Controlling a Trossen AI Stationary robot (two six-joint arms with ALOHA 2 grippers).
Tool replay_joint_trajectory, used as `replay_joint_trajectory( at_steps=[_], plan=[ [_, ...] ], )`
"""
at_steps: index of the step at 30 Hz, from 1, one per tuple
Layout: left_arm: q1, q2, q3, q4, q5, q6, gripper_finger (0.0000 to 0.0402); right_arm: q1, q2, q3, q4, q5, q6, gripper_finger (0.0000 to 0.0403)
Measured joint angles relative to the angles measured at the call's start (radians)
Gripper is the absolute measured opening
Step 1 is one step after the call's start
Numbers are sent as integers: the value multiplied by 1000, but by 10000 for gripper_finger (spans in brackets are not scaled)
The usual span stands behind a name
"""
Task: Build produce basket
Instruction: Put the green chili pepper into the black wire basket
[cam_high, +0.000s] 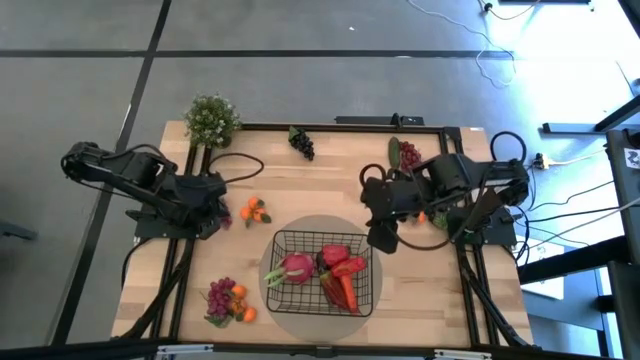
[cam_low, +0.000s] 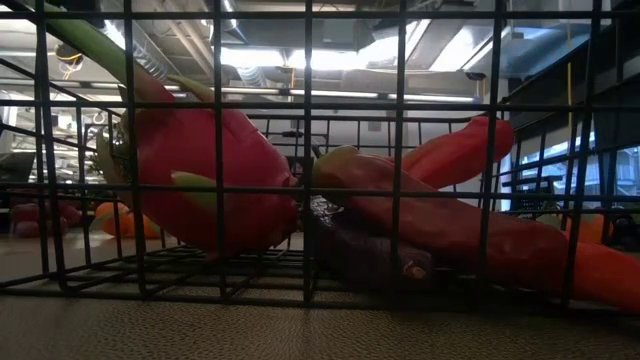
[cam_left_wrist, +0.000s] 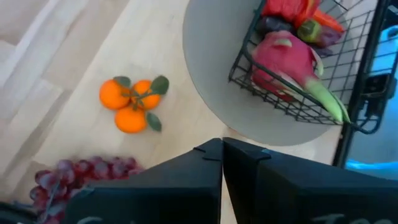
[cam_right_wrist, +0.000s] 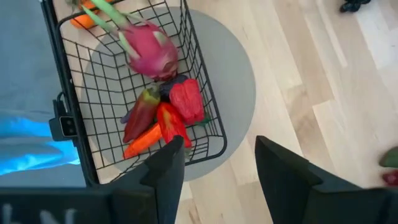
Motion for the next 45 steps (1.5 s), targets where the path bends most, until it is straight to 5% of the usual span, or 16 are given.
replay_joint_trajectory(
  at_steps=[13, 16, 23, 31, 45],
  plan=[
    [3, 14, 0, -11, 7, -83, 71, -2, 3, 0, 0, 51, 12, 179],
    [3, 14, 0, -9, -11, -85, 75, -35, 4, 0, 0, 161, 145, 179],
    [3, 14, 0, -7, -37, -135, 72, -231, 9, 0, 0, 222, 387, 179],
    [14, 14, 0, -6, -105, -131, 71, -498, 26, -19, 2, 113, 312, 179],
    [183, 14, 0, 115, -193, -22, 71, -889, 23, -473, 157, 22, 105, 171]
  ],
)
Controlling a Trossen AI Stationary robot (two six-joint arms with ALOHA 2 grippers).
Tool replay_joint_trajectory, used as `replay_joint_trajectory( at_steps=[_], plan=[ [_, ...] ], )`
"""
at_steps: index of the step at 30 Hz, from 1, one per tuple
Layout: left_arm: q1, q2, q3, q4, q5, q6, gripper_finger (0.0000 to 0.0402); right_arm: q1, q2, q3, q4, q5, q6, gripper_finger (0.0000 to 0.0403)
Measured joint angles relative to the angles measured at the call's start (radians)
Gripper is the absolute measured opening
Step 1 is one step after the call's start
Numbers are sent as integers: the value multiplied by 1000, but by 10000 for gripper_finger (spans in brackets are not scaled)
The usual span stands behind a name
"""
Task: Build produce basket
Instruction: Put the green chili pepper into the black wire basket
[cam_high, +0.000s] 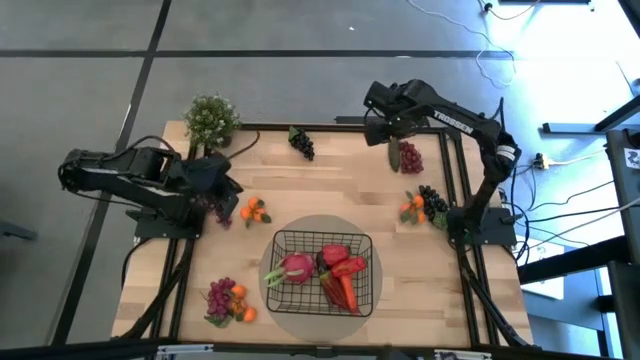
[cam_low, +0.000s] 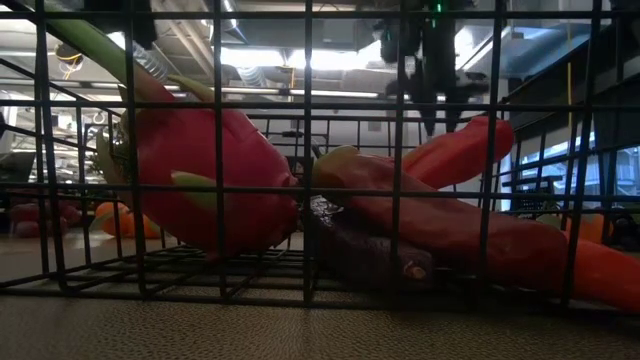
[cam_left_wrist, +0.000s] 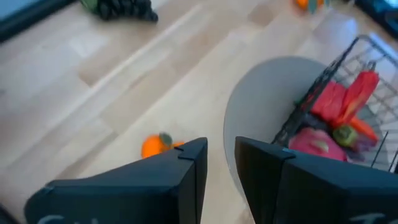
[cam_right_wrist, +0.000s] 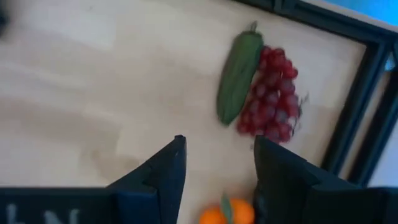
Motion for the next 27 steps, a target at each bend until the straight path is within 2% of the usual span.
replay_joint_trajectory(
  at_steps=[5, 10, 22, 27],
  plan=[
    [75, 0, 0, 59, 0, 26, 71, -96, 0, -148, 201, -1, -35, 171],
    [140, 0, 0, 63, 0, 26, 71, -157, 0, -262, 314, 0, -28, 171],
    [240, 0, 0, 62, 1, 25, 71, -195, 0, -439, 548, -26, 6, 171],
    [259, 0, 0, 62, 1, 25, 71, -195, 0, -483, 587, 11, 55, 171]
  ],
)
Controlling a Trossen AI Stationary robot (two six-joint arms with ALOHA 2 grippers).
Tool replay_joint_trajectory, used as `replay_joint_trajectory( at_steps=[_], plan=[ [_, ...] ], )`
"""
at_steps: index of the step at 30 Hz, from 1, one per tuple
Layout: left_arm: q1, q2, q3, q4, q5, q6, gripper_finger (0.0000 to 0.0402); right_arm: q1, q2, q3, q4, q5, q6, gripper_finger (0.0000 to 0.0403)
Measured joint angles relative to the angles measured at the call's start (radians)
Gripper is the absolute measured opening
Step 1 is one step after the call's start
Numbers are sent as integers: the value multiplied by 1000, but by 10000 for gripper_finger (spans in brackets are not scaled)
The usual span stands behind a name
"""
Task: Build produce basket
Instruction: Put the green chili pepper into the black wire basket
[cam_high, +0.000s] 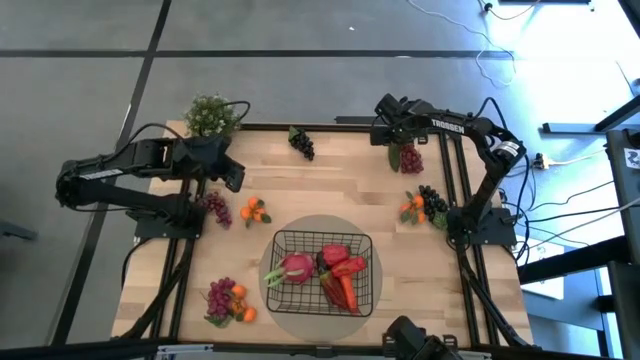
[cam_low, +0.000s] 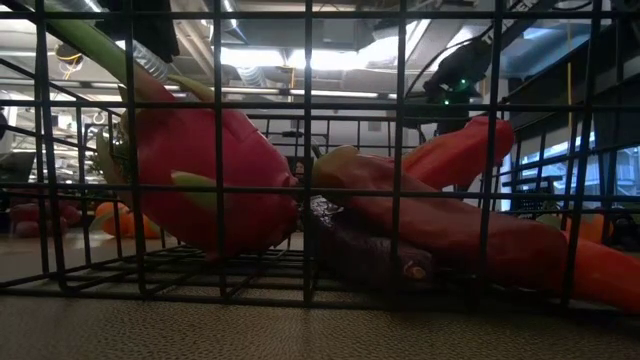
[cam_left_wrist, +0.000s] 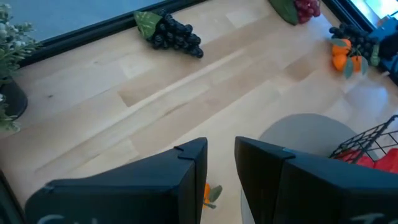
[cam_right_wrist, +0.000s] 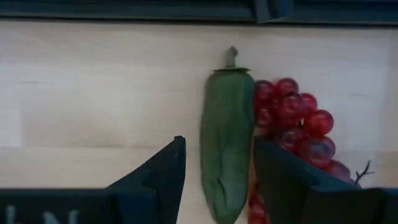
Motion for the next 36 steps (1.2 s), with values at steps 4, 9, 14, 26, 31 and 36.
replay_joint_trajectory(
  at_steps=[4, 9, 14, 26, 31, 36],
  plan=[
    [11, 0, 0, 0, 0, 0, 71, 0, 0, -27, 8, 15, 0, 171],
    [24, 0, 0, 0, 0, -1, 71, -1, 0, -41, 53, 41, -2, 171],
    [33, 0, 0, 0, 0, -2, 71, -1, 21, -43, 60, 41, -3, 171],
    [33, 0, 0, 0, 1, -2, 71, -1, 88, -43, 56, 35, -1, 171],
    [32, 0, 0, 0, 2, -2, 71, -1, 107, -43, 57, 34, -3, 171],
    [33, 0, 0, 0, 3, -2, 71, -1, 118, -43, 61, 34, -32, 171]
  ],
)
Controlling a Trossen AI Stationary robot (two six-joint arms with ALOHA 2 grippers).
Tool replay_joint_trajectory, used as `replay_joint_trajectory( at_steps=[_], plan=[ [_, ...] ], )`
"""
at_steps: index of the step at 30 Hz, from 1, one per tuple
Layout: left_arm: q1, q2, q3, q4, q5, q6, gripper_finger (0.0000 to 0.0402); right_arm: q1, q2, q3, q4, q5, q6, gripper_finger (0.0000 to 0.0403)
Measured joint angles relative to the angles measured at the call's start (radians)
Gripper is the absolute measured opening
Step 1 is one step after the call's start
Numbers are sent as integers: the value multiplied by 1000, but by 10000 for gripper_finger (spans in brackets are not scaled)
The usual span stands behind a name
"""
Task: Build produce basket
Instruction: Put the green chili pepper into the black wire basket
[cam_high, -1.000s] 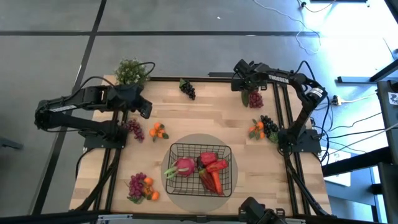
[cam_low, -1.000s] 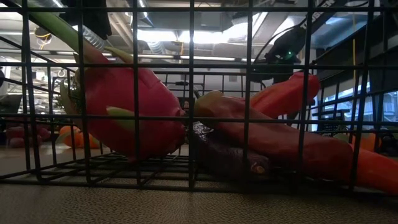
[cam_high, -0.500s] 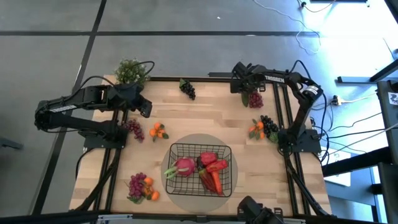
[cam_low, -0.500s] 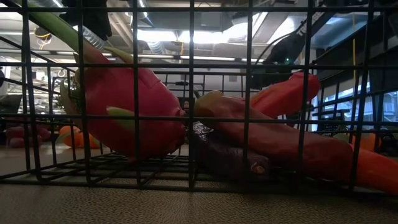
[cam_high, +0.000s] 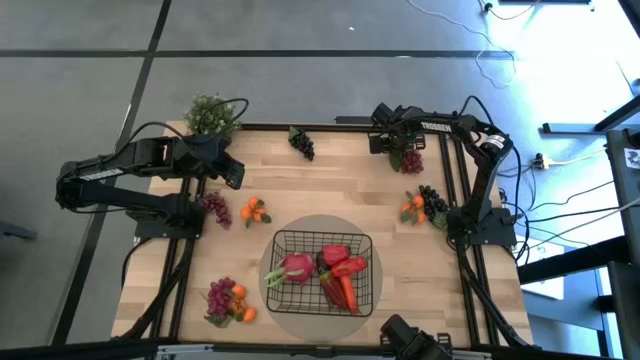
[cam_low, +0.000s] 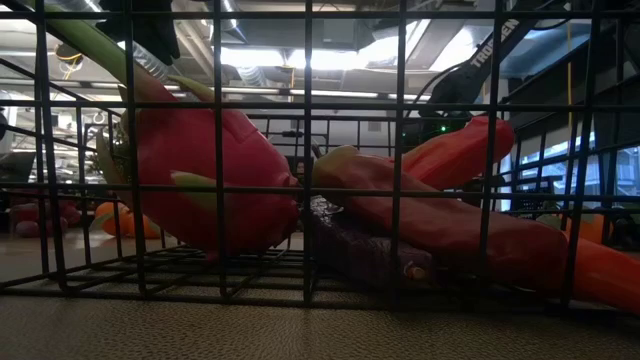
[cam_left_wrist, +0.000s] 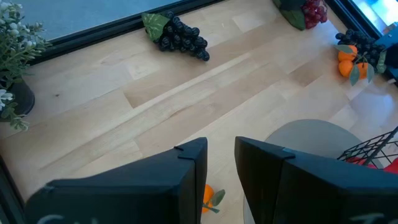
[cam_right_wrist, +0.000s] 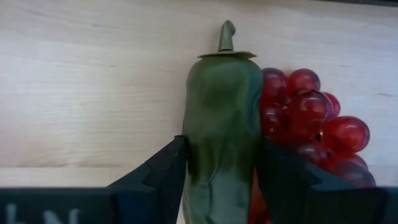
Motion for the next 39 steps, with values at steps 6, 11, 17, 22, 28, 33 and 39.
replay_joint_trajectory(
  at_steps=[6, 11, 17, 22, 28, 33, 39],
  plan=[
    [0, 0, 0, 0, 1, 2, 71, 0, 1, 0, 18, -24, -110, 158],
    [0, 0, 0, 0, 1, 2, 71, 1, 1, 1, 18, -28, -178, 131],
    [0, 0, 0, 0, 1, 2, 71, 19, 1, 2, 57, -45, -236, 88],
    [0, 0, 0, -3, 0, 3, 71, 45, 2, 8, 72, -55, -287, 72],
    [0, 0, 0, -4, 1, 3, 71, 81, 5, 63, 54, -99, -311, 73],
    [0, 0, 0, -4, 0, 3, 71, 115, 5, 132, 5, -110, -340, 68],
    [0, 0, 0, -4, 0, 3, 71, 164, 5, 249, -86, -108, -376, 69]
  ],
)
